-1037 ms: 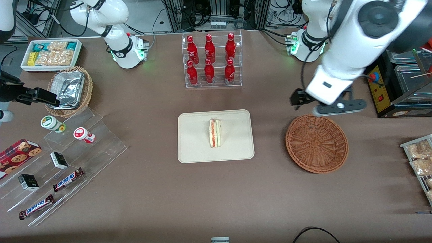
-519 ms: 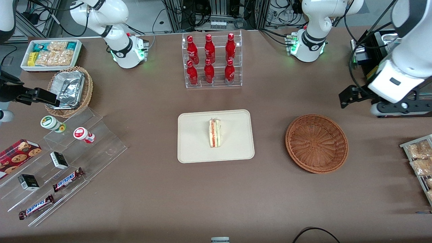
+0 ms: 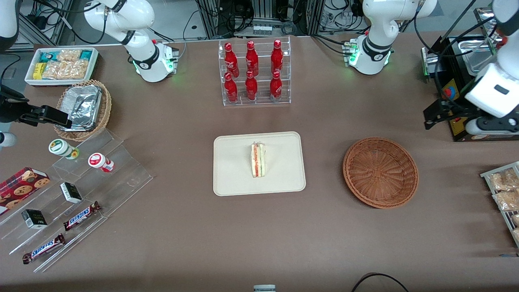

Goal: Place sandwich from basket to tray

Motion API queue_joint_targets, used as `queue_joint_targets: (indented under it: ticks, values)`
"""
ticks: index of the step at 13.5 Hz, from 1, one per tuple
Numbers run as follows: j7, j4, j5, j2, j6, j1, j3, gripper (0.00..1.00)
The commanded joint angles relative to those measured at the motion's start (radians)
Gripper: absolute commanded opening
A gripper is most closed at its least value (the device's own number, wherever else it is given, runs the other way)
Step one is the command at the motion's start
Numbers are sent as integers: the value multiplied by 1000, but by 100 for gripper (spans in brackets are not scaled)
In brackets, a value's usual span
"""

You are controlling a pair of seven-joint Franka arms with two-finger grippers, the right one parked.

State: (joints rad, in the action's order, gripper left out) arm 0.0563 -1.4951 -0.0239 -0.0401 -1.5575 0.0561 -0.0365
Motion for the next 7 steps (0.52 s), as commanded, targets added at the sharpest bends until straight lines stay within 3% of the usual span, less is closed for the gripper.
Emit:
queue_joint_targets:
  ticks: [1,7]
  values:
    - [-27,21,12,9,43,7,24,100]
    - [-27,21,13,12,62,-4,24,100]
